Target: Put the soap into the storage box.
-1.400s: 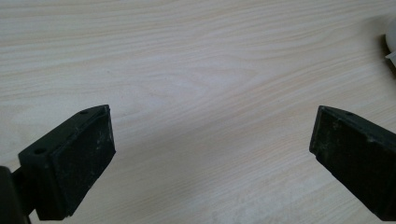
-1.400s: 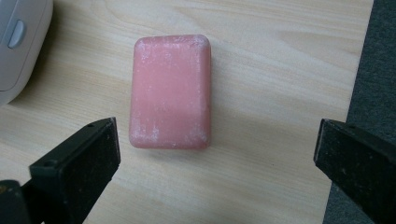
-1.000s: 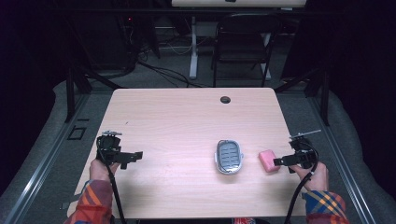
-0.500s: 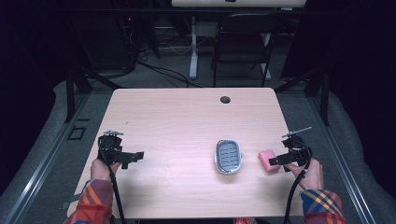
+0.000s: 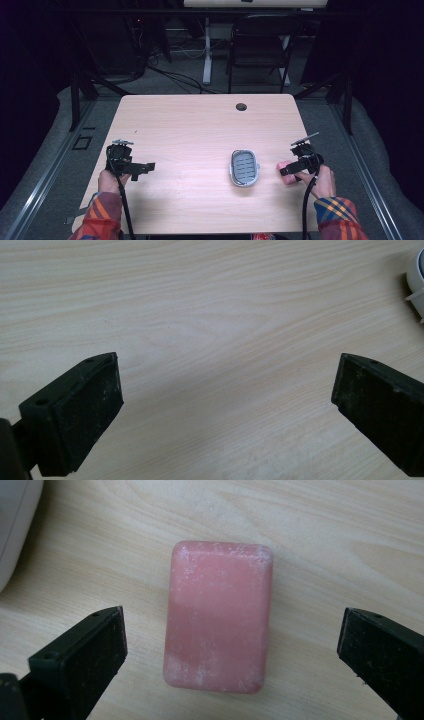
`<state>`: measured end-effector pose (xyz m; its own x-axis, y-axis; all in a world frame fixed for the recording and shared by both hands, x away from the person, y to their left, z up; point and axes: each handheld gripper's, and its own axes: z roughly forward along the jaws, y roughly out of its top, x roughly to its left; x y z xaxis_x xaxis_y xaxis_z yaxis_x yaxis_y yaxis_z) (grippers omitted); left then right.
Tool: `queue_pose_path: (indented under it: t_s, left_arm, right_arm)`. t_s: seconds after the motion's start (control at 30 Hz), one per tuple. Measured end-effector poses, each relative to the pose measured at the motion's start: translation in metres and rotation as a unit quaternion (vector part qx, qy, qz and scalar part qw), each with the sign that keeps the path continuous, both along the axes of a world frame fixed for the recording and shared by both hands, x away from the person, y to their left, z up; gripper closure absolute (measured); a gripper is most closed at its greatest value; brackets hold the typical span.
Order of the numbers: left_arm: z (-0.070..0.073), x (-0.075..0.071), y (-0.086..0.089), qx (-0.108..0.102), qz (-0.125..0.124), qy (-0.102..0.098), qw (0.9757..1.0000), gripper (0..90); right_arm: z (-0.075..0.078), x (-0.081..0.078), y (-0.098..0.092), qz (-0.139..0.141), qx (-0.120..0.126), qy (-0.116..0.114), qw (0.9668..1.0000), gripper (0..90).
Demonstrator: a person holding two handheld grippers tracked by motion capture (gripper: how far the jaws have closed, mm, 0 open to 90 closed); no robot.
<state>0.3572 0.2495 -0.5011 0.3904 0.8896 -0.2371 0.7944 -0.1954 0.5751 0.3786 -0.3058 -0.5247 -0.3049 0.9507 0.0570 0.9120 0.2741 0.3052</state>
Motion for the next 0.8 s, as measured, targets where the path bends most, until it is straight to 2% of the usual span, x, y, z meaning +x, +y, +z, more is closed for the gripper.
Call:
queue_pose_path:
  t_s: [0.17,0.2,0.23,0.27,0.3,0.53,0.6,0.63,0.67,0.73,0.8]
  left_arm:
    - [0.0,0.0,0.0,0.0,-0.001,0.0,1.0,0.0]
    - [0.0,0.0,-0.001,0.0,-0.001,0.0,1.0,0.0]
    - [0.0,0.0,-0.001,0.0,-0.002,0.001,1.0,0.0]
    - [0.0,0.0,-0.001,0.0,-0.001,0.002,1.0,0.0]
    - [0.0,0.0,-0.001,0.0,-0.001,0.002,1.0,0.0]
    - [-0.001,0.001,-0.002,0.0,-0.003,0.004,1.0,0.0]
    - [-0.001,0.001,-0.002,0.001,-0.004,0.004,1.0,0.0]
    - [-0.001,0.001,-0.002,0.001,-0.004,0.004,1.0,0.0]
    - [-0.001,0.001,-0.002,0.001,-0.004,0.004,1.0,0.0]
    - [-0.001,0.001,-0.002,0.0,-0.003,0.004,1.0,0.0]
    - [-0.001,0.001,-0.002,0.0,-0.004,0.003,1.0,0.0]
  right_arm:
    - [-0.005,0.007,0.003,0.005,-0.007,0.029,0.9995,1.1]
    - [-0.004,0.008,0.003,0.0,-0.011,0.029,0.9995,1.7]
    - [-0.002,0.01,0.002,-0.001,-0.009,0.032,0.9995,7.8]
    - [-0.003,0.011,0.003,-0.008,0.001,0.025,0.9996,10.7]
    - [-0.002,0.012,0.002,-0.005,-0.004,0.033,0.9994,12.7]
    - [-0.005,0.018,0.005,-0.007,-0.021,0.058,0.9981,17.1]
    - [-0.006,0.019,0.005,-0.002,-0.022,0.062,0.9979,17.6]
    - [-0.008,0.019,0.007,-0.012,-0.016,0.056,0.9982,18.2]
    - [-0.008,0.022,0.008,0.0,-0.024,0.072,0.9971,19.7]
    - [-0.01,0.021,0.009,-0.007,-0.018,0.066,0.9976,20.6]
    - [-0.01,0.024,0.01,0.003,-0.028,0.078,0.9966,23.5]
